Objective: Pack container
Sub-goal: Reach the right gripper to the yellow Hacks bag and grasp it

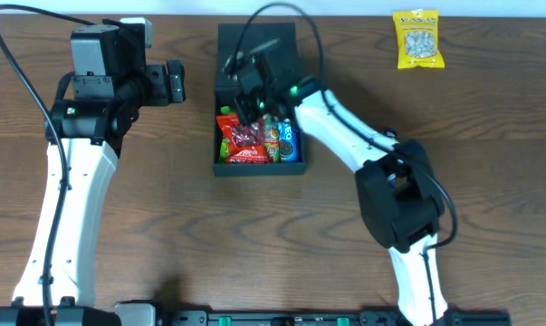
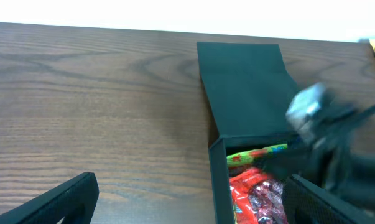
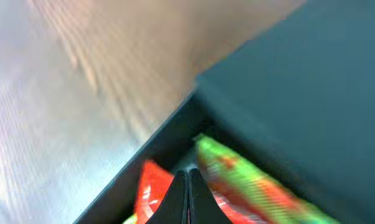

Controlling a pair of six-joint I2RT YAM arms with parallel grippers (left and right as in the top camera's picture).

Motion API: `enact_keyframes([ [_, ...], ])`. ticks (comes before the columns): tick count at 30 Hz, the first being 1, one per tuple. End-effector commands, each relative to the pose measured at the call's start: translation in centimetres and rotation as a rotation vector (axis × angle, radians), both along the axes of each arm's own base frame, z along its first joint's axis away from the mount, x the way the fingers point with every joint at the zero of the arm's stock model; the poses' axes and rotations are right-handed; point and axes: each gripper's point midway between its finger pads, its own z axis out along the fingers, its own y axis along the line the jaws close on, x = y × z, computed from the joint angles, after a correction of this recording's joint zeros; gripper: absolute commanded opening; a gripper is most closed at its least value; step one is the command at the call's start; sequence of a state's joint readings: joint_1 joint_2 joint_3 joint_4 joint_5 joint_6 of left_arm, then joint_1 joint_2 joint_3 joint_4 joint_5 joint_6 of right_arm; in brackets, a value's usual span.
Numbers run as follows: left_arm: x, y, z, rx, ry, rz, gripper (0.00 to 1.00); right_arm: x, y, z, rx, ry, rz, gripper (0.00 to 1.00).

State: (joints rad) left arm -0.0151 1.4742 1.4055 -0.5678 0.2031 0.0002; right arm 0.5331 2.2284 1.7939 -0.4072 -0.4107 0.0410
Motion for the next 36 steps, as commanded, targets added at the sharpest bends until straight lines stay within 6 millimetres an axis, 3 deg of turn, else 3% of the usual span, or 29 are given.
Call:
enact_keyframes([
  [1,-0.1,0.1,1.8,0.0,-0.038,0.002,0.95,5.1,-6.4,6.7,-0.003,-0.144,-0.191,0.02],
  [4,-0.1,0.1,1.8,-0.001,-0.038,0.002,0.95,8.6,-15.6,6.3,-0.132,-0.16,-0.423,0.01],
  [7,-0.1,0.1,1.8,-0.001,-0.038,0.002,0.95,10.1,-24.5,5.1,-0.236,-0.127,-0.598,0.01],
  [12,-0.1,0.1,1.8,0.0,-0.039,0.002,0.95,11.8,-34.0,5.5,-0.294,-0.167,-0.737,0.05],
  [16,-0.1,0.1,1.8,0.0,-0.04,0.001,0.95,11.9,-40.5,4.2,-0.286,-0.122,-0.884,0.01],
  [19,0.0,0.1,1.9,-0.001,-0.046,0.002,0.95,12.4,-42.6,3.1,-0.292,-0.107,-0.916,0.01],
  [28,0.0,0.1,2.0,-0.007,-0.047,0.007,0.95,17.5,-43.7,-1.3,-0.323,-0.003,-0.902,0.02],
  [29,0.0,0.1,2.0,-0.007,-0.048,0.007,0.95,18.0,-43.7,-1.6,-0.321,-0.013,-0.901,0.13],
  [31,0.0,0.1,2.0,-0.007,-0.047,0.007,0.95,18.9,-43.8,-2.0,-0.328,-0.056,-0.883,0.53],
  [32,0.0,0.1,2.0,-0.007,-0.047,0.007,0.95,19.4,-43.8,-2.0,-0.323,-0.074,-0.886,0.64],
  [35,0.0,0.1,2.0,-0.007,-0.048,0.007,0.95,20.6,-44.1,-1.8,-0.305,-0.13,-0.897,0.81],
  [36,0.0,0.1,2.0,-0.007,-0.047,0.007,0.95,20.9,-44.2,-1.9,-0.301,-0.142,-0.899,0.82],
])
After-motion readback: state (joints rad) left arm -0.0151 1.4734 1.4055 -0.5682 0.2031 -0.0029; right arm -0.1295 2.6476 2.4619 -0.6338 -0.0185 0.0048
